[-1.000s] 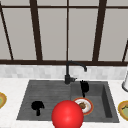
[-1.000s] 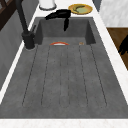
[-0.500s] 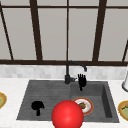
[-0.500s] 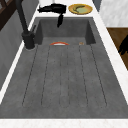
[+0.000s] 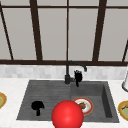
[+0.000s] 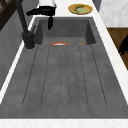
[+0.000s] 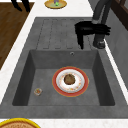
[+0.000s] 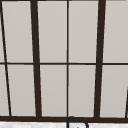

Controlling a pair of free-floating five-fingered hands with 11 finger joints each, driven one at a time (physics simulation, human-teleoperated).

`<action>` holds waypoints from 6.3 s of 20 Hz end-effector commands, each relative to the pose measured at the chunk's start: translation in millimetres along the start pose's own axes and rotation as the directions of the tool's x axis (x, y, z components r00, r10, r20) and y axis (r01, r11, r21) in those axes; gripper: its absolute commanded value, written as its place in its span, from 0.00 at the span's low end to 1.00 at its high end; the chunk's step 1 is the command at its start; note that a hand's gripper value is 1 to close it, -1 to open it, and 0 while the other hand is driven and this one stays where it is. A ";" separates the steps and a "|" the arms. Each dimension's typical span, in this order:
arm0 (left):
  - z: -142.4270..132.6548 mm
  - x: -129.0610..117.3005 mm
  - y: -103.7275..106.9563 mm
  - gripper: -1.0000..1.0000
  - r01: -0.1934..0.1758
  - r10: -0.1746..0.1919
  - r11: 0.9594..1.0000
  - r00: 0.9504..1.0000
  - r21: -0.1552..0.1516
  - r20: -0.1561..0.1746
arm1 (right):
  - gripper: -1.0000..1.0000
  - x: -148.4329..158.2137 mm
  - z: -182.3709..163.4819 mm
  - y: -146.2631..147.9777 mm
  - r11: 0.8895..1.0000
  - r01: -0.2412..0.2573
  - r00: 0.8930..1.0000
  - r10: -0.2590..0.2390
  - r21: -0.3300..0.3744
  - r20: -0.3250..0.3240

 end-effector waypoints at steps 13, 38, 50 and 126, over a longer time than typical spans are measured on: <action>0.0 0.0 0.0 0.50 0.000 0.000 1.000 1.000 0.000 0.000 | 0.00 10.2 -70.3 39.6 0.976 -0.017 0.999 0.022 0.219 -0.024; 0.0 0.0 0.0 0.50 0.000 0.000 1.000 1.000 0.000 0.000 | 1.00 2.5 -90.1 57.2 0.953 -0.030 0.999 0.022 0.301 0.031; 0.0 0.0 0.0 0.50 0.000 0.000 1.000 1.000 0.000 0.000 | 1.00 41.8 -89.1 44.1 0.981 -0.126 0.986 0.140 0.146 -0.093; 0.0 0.0 0.0 0.50 0.000 0.000 1.000 1.000 0.000 0.000 | 1.00 140.9 -85.8 100.8 0.725 -0.681 0.239 0.351 0.101 -0.905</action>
